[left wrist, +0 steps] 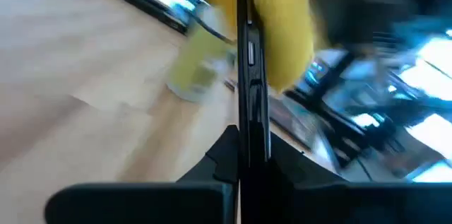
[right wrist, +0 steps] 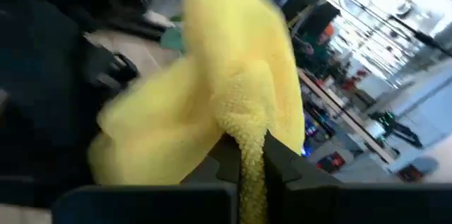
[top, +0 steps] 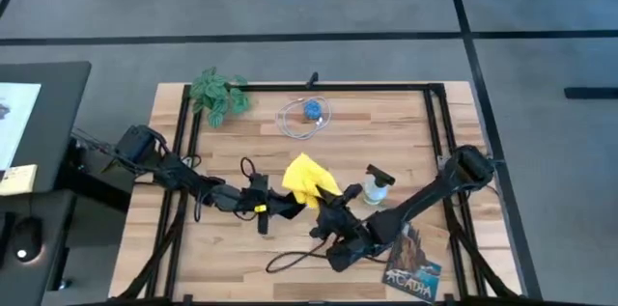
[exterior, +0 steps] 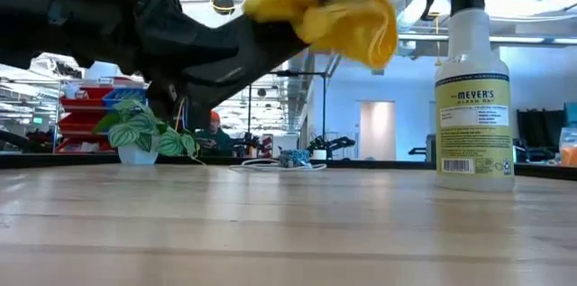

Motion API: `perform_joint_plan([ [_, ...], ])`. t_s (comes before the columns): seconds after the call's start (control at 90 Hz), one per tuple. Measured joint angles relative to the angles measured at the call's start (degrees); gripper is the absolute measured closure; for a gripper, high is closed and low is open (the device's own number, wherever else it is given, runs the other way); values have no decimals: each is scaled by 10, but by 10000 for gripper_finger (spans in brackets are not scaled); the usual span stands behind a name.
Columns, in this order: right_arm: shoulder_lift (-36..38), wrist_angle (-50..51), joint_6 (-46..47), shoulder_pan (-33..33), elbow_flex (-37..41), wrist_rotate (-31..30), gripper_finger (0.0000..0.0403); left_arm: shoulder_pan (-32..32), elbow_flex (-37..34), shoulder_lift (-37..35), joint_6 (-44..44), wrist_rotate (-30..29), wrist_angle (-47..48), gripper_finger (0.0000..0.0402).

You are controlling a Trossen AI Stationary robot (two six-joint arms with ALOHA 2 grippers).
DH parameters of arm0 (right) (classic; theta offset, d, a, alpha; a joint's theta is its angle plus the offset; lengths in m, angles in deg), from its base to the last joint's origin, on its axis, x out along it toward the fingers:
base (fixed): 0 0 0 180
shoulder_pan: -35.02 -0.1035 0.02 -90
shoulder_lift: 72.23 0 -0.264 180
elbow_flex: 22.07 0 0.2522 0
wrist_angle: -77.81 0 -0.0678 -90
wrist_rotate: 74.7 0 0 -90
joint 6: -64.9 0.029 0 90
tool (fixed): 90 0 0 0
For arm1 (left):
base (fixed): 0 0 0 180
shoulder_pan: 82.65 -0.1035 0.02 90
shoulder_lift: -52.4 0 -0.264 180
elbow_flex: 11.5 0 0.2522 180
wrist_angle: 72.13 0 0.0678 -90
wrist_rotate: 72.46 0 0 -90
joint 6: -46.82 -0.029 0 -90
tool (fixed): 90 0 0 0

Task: Apply microfiber cloth
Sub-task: Wipe the back of the cellphone using a microfiber cloth

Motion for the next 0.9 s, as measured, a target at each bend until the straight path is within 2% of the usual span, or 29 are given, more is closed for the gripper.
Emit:
perform_joint_plan([
  [0.222,9,-5,-56,-26,-33,-1,402,-8,0,0,-13,-25,0,392],
  [0.378,1,-4,-3,-16,-23,50,402,-7,-1,0,-25,-19,-33,392],
  [0.5,-23,-28,-1,7,-22,92,402,-8,8,0,-37,-18,-38,392],
  [0.567,-38,-63,-19,21,-23,140,402,-8,16,0,-46,-10,-38,392],
  [0.756,-58,-179,-116,56,-23,214,402,-8,33,0,-60,2,-13,392],
  [0.9,-54,-130,-110,69,-24,236,401,-8,35,1,-71,10,1,392],
])
